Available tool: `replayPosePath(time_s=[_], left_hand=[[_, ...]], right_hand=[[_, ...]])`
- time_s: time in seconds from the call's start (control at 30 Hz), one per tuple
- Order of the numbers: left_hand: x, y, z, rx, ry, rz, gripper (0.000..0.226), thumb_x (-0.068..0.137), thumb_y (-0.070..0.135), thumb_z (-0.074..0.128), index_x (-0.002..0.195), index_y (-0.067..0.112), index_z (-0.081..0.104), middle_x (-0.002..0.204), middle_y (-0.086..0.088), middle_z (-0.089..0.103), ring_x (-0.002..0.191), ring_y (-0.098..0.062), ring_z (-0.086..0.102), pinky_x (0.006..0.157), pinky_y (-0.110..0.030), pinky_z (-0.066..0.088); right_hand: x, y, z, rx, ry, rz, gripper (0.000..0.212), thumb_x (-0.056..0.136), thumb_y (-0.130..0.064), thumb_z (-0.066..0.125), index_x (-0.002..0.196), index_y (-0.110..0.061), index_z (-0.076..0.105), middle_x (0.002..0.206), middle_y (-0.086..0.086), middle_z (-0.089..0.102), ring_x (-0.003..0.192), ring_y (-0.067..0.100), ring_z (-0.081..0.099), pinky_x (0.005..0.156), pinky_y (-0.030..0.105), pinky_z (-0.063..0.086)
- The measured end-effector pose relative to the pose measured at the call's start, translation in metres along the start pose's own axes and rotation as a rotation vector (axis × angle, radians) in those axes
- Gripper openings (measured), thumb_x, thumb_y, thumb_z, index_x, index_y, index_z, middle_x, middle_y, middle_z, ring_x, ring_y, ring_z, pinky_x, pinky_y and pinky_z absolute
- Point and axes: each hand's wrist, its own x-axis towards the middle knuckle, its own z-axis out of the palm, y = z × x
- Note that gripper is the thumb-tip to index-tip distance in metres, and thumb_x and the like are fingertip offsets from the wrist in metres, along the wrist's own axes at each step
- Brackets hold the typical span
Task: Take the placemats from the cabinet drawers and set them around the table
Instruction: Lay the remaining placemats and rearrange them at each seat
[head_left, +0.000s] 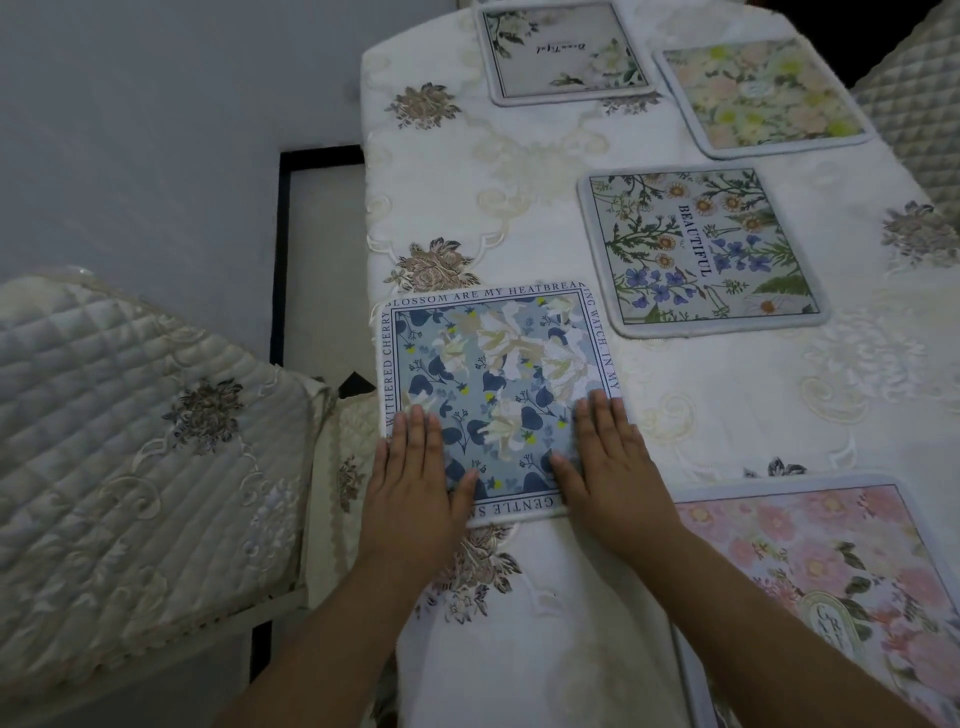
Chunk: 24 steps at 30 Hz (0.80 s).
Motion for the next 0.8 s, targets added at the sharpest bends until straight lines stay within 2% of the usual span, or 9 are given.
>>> replayPosePath(time_s=[0.17, 0.3, 0.43, 0.57, 0.67, 0.8], left_hand=[[0.062, 0.012, -0.024, -0.058, 0.065, 0.0, 0.076, 0.101, 0.058, 0.005, 0.159, 0.013, -0.012, 0.168, -0.006, -0.017, 0.153, -0.02, -0.021, 0.123, -0.037, -0.013], [0.114, 0.026, -0.037, -0.083, 0.059, 0.033, 0.073, 0.104, 0.053, 0.013, 0.16, 0.011, -0.007, 0.169, -0.007, -0.012, 0.155, -0.021, -0.014, 0.125, -0.039, -0.008], [0.154, 0.027, -0.041, -0.098, 0.022, 0.009, 0.072, 0.106, 0.051, 0.018, 0.161, 0.009, -0.005, 0.169, -0.008, -0.011, 0.155, -0.023, -0.013, 0.125, -0.041, -0.006], [0.164, 0.007, -0.033, -0.021, 0.035, -0.02, 0.08, 0.103, 0.061, 0.013, 0.16, 0.009, -0.01, 0.168, -0.008, -0.015, 0.154, -0.023, -0.017, 0.125, -0.041, -0.007], [0.163, -0.011, -0.03, -0.025, 0.074, -0.075, 0.088, 0.098, 0.07, 0.01, 0.159, 0.01, -0.012, 0.168, -0.007, -0.015, 0.154, -0.02, -0.016, 0.125, -0.04, -0.006], [0.159, -0.017, -0.032, -0.077, 0.082, -0.108, 0.092, 0.097, 0.073, 0.013, 0.159, 0.01, -0.014, 0.168, -0.007, -0.015, 0.155, -0.019, -0.014, 0.126, -0.042, -0.002]], right_hand=[[0.058, -0.023, -0.025, 0.129, 0.038, -0.085, 0.076, 0.102, -0.058, 0.019, 0.161, -0.014, -0.004, 0.167, 0.002, -0.012, 0.151, 0.012, -0.018, 0.117, 0.023, -0.013], [0.118, -0.042, -0.035, 0.183, 0.067, -0.079, 0.072, 0.106, -0.051, 0.024, 0.161, -0.009, 0.003, 0.169, 0.008, -0.003, 0.154, 0.019, -0.007, 0.123, 0.032, -0.005], [0.16, -0.043, -0.035, 0.124, 0.031, -0.054, 0.072, 0.106, -0.051, 0.023, 0.161, -0.008, 0.002, 0.169, 0.009, -0.003, 0.155, 0.021, -0.008, 0.123, 0.035, -0.004], [0.168, -0.025, -0.028, -0.021, 0.08, -0.085, 0.072, 0.105, -0.053, 0.021, 0.161, -0.012, 0.001, 0.169, 0.006, -0.004, 0.155, 0.019, -0.007, 0.125, 0.035, -0.003], [0.169, -0.005, -0.031, -0.021, 0.13, -0.016, 0.072, 0.105, -0.054, 0.02, 0.161, -0.013, 0.002, 0.169, 0.004, -0.003, 0.155, 0.016, -0.005, 0.124, 0.033, -0.003], [0.169, 0.0, -0.035, -0.026, 0.101, 0.002, 0.072, 0.105, -0.053, 0.021, 0.161, -0.013, 0.001, 0.169, 0.004, -0.004, 0.155, 0.016, -0.005, 0.124, 0.032, -0.003]])
